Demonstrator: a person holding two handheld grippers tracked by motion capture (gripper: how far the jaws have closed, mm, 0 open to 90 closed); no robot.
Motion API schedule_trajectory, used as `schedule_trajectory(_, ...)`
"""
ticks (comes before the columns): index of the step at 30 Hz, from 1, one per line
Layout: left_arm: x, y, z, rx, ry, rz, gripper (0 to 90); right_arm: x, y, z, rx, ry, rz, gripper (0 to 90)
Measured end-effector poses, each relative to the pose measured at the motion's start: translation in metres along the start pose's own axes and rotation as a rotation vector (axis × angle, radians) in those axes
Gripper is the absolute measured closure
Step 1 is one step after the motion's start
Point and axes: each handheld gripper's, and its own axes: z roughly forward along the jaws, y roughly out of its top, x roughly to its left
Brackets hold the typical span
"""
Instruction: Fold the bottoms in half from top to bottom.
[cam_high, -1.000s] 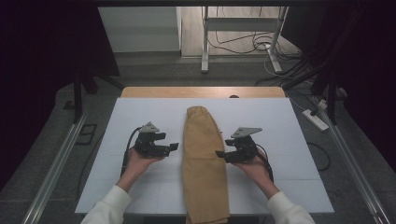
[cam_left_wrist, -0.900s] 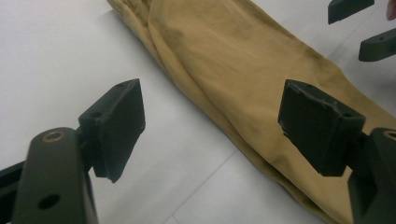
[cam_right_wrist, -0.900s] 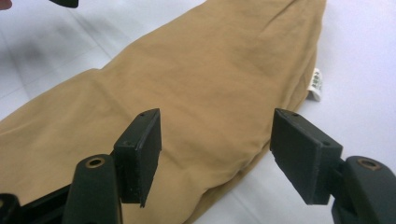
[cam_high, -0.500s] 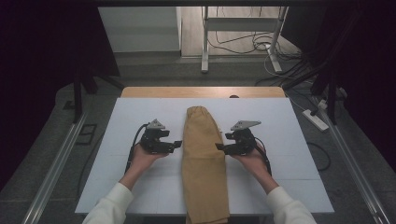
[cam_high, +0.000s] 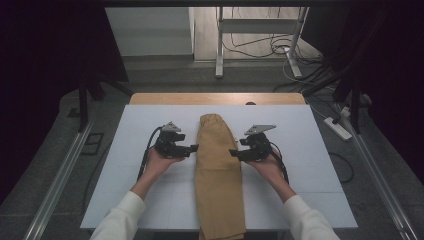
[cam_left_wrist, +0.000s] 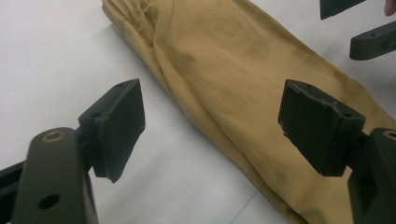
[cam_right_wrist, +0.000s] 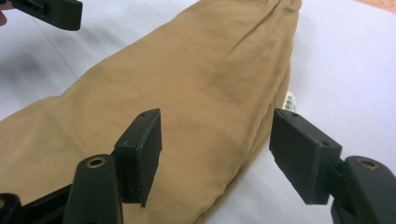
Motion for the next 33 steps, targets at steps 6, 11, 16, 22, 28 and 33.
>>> schedule_trajectory(6, 0.002, 0.003, 0.002, -0.003, 0.007, 0.001, 22.3, -0.001, 0.005, 0.001, -0.004, -0.006, -0.018, 34.6)
schedule_trajectory(11, 0.004, 0.007, 0.006, -0.001, 0.007, -0.001, 22.2, -0.005, 0.007, 0.002, 0.000, -0.006, -0.008, 34.4)
schedule_trajectory(16, 0.009, 0.008, 0.008, -0.001, 0.002, -0.016, 22.2, -0.009, 0.007, 0.004, 0.010, -0.010, -0.001, 34.4)
schedule_trajectory(22, 0.014, 0.016, 0.019, 0.012, 0.000, -0.020, 22.3, -0.021, 0.014, 0.011, 0.002, -0.016, 0.024, 34.4)
schedule_trajectory(28, 0.017, 0.027, 0.031, 0.034, 0.019, -0.021, 22.3, -0.027, 0.027, 0.021, 0.007, -0.031, 0.026, 34.4)
schedule_trajectory(33, 0.020, 0.032, 0.038, 0.042, 0.036, -0.031, 22.6, -0.031, 0.033, 0.034, 0.023, -0.035, 0.040, 34.4)
